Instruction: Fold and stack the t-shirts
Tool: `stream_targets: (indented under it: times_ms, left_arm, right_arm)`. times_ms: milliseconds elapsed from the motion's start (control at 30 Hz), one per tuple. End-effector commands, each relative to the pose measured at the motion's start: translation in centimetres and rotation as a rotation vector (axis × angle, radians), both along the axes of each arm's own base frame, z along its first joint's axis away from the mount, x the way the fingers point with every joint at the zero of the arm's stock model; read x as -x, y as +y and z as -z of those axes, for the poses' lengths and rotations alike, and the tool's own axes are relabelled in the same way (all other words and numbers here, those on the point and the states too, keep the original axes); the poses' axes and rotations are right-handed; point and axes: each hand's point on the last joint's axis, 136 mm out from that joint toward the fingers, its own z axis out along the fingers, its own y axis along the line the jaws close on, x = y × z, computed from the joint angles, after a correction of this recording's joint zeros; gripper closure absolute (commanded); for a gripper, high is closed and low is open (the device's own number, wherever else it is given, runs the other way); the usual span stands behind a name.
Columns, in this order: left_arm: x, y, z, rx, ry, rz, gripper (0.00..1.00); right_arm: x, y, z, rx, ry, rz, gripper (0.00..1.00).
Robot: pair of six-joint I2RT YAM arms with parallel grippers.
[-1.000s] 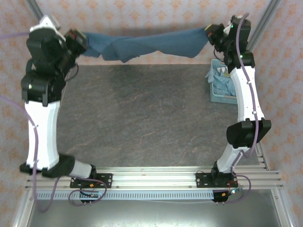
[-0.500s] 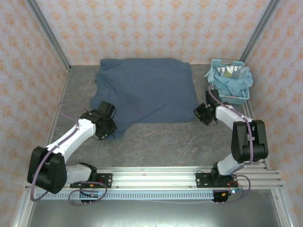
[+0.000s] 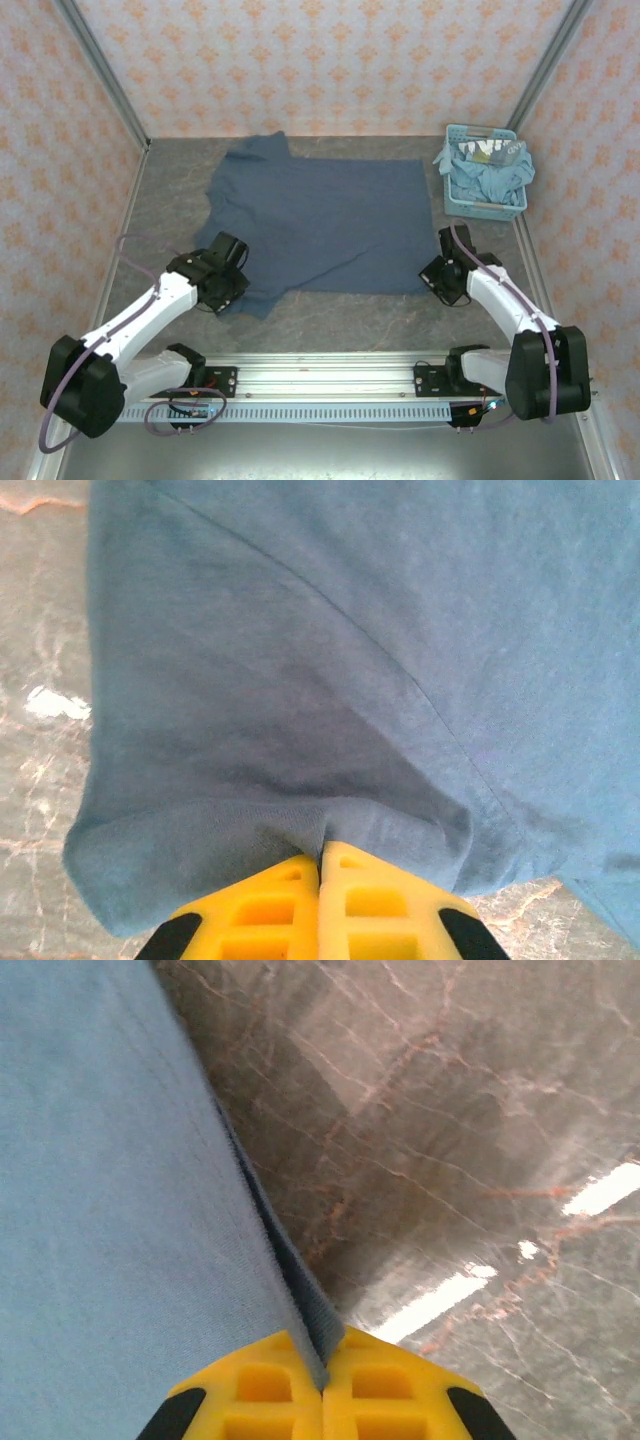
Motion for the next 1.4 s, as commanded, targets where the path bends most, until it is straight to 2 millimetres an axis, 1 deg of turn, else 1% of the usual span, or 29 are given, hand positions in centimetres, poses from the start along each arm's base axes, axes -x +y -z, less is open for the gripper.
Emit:
stream_targets:
  times_ms: [0,167,267,333,400,567,600,667,800,900,1033,1133,1200,1267,1333,1367]
  left_arm:
    - [2.1,1.1,0.2,-0.019,0.053,-0.078,1.00]
    - [3.8,1.8,-0.8,-0.016,0.063,-0.103,1.00]
    - [4.9,1.7,-0.3,0.002,0.096,-0.109,1.00]
    - [5.3,1.6,0.3,0.007,0.116,-0.105,1.00]
    - [5.5,1.6,0.7,0.004,0.129,-0.098,1.00]
    - [5.6,1.1,1.9,0.005,0.169,-0.052,1.00]
    - [5.6,1.0,2.0,0.003,0.173,-0.043,1.00]
    - [5.6,1.0,2.0,-0.003,0.178,-0.028,1.00]
    - [5.8,1.0,1.8,-0.011,0.182,0.000,1.00]
    - [6.6,1.1,1.6,-0.022,0.201,0.023,1.00]
    - [7.8,1.2,1.6,-0.039,0.226,0.043,1.00]
    - [8.6,0.9,1.7,-0.039,0.235,0.050,1.00]
    - [8.8,0.1,1.7,-0.023,0.223,0.065,1.00]
    - [8.3,-0.6,1.4,-0.015,0.197,0.089,1.00]
    - [7.1,-1.5,0.4,-0.013,0.151,0.139,1.00]
    - [6.4,-2.4,-0.1,0.000,0.121,0.173,1.00]
  right_arm:
    - [1.1,-1.0,-0.4,0.061,0.041,0.009,1.00]
    - [1.4,-1.6,-1.2,0.096,0.050,0.000,1.00]
    - [1.7,-1.6,-0.9,0.099,0.071,-0.009,1.00]
    - [1.7,-1.6,-0.8,0.102,0.080,-0.012,0.97]
    - [1.8,-1.8,-0.8,0.114,0.085,-0.011,0.95]
    - [2.3,-3.0,-0.9,0.153,0.107,0.012,0.95]
    - [2.4,-3.0,-0.8,0.149,0.110,0.015,0.95]
    - [2.5,-3.0,-0.7,0.141,0.113,0.019,0.99]
    - [2.9,-2.7,-0.5,0.121,0.125,0.011,1.00]
    - [3.6,-2.5,-0.3,0.112,0.151,0.004,0.98]
    - [4.3,-2.5,0.1,0.108,0.178,-0.003,0.88]
    - [4.6,-2.6,0.4,0.107,0.195,-0.003,0.87]
    - [4.6,-2.8,0.5,0.116,0.205,-0.005,0.88]
    - [4.1,-3.2,0.4,0.125,0.199,-0.003,0.90]
    - [3.4,-3.5,0.4,0.134,0.212,-0.004,0.92]
    - [3.0,-3.7,0.3,0.143,0.210,-0.006,0.93]
